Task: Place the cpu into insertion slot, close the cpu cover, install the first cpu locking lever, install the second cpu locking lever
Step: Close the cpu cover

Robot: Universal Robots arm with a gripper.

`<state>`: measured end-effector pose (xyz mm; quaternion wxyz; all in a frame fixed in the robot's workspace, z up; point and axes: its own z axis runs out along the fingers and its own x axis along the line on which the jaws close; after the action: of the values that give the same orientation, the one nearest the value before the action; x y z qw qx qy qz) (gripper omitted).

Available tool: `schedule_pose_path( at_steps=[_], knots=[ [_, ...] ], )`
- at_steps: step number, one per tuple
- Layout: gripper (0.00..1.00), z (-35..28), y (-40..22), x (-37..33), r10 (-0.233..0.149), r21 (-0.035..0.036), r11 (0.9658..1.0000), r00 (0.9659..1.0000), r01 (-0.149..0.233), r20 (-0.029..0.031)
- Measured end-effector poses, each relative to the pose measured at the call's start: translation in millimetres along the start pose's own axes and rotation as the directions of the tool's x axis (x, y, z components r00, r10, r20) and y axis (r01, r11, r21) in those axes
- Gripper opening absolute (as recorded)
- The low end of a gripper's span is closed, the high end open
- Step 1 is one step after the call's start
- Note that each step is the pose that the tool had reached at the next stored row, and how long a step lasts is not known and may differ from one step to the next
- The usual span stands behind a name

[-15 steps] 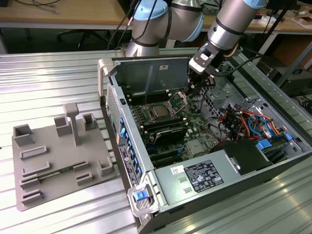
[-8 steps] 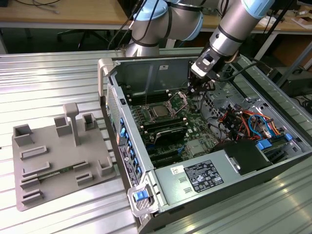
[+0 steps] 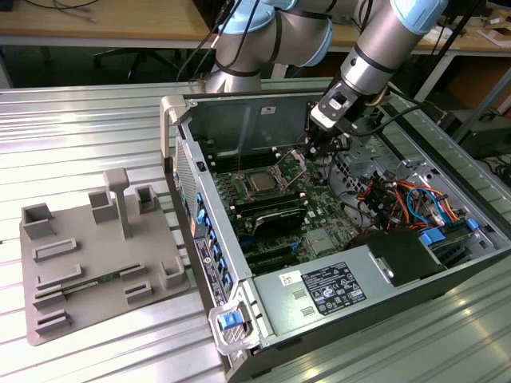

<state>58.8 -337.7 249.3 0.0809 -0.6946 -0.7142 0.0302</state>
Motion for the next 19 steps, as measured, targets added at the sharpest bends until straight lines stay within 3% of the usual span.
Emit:
schedule_pose_path(
  at_steps=[7,13,19],
  knots=[
    [0.11,2.4,-15.7,-0.8,-0.001,-0.0072,1.0,1.0,0.001,0.0002],
    [0.11,5.7,-36.4,-0.5,-0.001,-0.0131,0.9999,1.0,0.001,0.0002],
    [0.11,6.9,-42.7,-0.4,-0.001,-0.0133,0.9999,1.0,0.001,-0.0031]
  ],
)
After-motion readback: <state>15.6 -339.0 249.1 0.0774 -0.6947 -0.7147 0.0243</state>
